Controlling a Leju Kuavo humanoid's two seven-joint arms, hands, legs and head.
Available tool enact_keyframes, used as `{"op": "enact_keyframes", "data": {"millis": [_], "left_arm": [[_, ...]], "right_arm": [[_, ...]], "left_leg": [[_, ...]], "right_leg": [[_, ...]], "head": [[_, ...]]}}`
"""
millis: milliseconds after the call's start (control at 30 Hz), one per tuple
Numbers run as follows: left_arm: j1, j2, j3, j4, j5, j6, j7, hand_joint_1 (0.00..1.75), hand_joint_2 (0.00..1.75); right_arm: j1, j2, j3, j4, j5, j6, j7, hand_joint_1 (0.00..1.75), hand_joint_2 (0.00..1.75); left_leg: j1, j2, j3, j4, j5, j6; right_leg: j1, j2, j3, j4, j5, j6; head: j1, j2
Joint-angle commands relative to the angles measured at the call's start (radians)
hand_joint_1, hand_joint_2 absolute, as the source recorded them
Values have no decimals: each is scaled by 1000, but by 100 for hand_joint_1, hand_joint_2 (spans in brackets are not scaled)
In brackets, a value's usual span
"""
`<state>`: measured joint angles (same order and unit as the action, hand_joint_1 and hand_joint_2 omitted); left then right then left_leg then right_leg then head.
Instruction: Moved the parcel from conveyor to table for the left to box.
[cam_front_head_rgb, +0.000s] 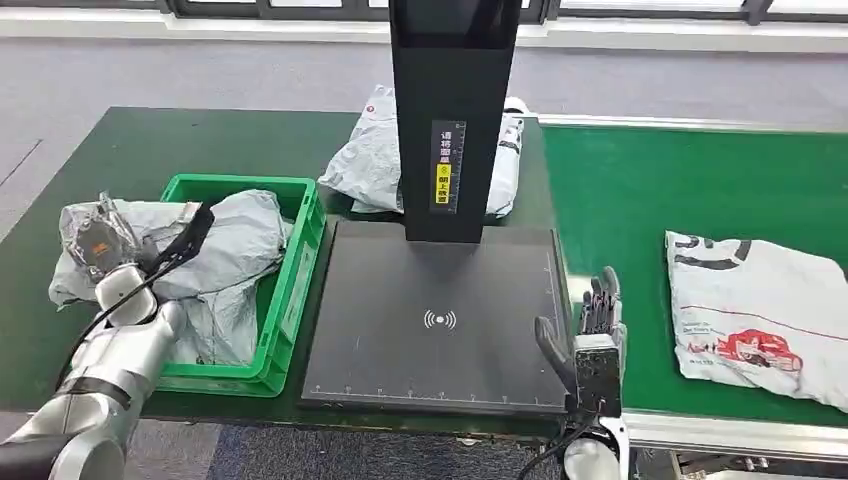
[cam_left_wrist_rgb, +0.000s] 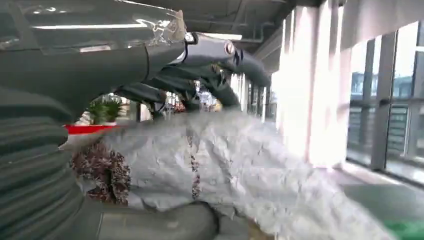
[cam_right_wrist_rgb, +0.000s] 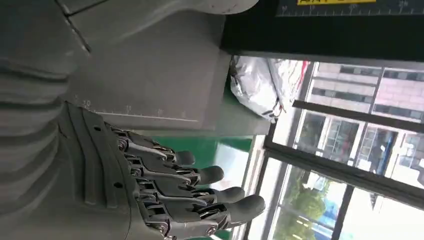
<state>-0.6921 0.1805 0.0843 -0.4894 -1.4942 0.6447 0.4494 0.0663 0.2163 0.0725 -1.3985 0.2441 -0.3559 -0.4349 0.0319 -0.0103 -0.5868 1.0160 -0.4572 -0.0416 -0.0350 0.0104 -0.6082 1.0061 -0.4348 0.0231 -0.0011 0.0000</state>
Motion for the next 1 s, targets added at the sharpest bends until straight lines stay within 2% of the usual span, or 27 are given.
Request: {"op": "enact_keyframes", "data": {"millis": [33, 67, 100, 167, 333, 400, 500, 600, 700, 800, 1000], "left_arm": [[-4, -8, 116, 75, -42, 28, -62, 0, 175], [-11, -37, 172, 59, 53, 48, -180, 0, 175], [-16, -54, 186, 41, 82, 51, -225, 0, 175], [-25, -109, 277, -27, 300, 48, -431, 0, 175], [-28, -106, 276, -26, 304, 45, -434, 0, 175], [-30, -118, 312, -43, 438, 47, -554, 0, 175], [-35, -143, 362, -103, 679, 52, -749, 0, 175], [-19, -148, 358, -179, 875, 50, -886, 0, 175], [-16, -147, 352, -195, 896, 53, -898, 0, 175], [-1, -148, 330, -238, 1100, -50, -983, 0, 175], [66, -190, 210, -359, 1226, -201, -1008, 0, 175]], "right_arm": [[-10, -30, 24, 31, 4, 4, 8, 0, 175], [-3, -29, 19, 24, 4, 2, 8, 0, 175], [8, -29, 16, 17, 5, -1, 8, 0, 175], [22, -30, 17, 11, 5, -1, 8, 0, 175], [23, -30, 18, 13, 5, -2, 8, 0, 175], [21, -30, 23, 18, 4, -3, 7, 0, 175], [18, -32, 31, 33, -8, -6, 2, 0, 175], [3, -40, 46, 67, -30, -14, -16, 0, 175], [-1, -40, 48, 73, -33, -16, -19, 0, 175], [-14, -43, 50, 87, -51, -19, -25, 0, 175], [-32, -49, 42, 99, -54, -17, -27, 0, 175]], "left_leg": [[-1, 3, 5, -3, 0, 4], [-1, 2, 3, -2, 0, 2], [-1, 1, 3, -2, 0, 3], [-1, -2, 2, -2, 1, 3], [0, -4, 1, -1, 1, 3], [0, -1, 2, -1, 0, 3], [0, -1, 1, 0, 0, 3], [0, -2, 1, -1, 1, 3], [0, 0, 1, -1, 0, 2], [0, 0, 1, -1, 0, 2], [0, 0, 1, -1, 0, 2]], "right_leg": [[1, 0, 4, -3, 0, -4], [0, 0, 2, -2, 0, -3], [0, -1, 3, -2, 0, -3], [0, -3, 2, -2, 0, -3], [1, -6, 2, -2, 0, -2], [0, -2, 1, -1, 0, -2], [1, -4, 1, -1, 1, -3], [1, -4, 1, -2, 1, -4], [1, -2, 1, -2, 1, -3], [1, -1, 0, -2, 1, -3], [1, -2, 1, -2, 1, -3]], "head": [[0, 0], [0, 0], [0, 0], [0, 0], [0, 0], [0, 0], [0, 0], [0, 0], [0, 0], [0, 0], [0, 0]]}}
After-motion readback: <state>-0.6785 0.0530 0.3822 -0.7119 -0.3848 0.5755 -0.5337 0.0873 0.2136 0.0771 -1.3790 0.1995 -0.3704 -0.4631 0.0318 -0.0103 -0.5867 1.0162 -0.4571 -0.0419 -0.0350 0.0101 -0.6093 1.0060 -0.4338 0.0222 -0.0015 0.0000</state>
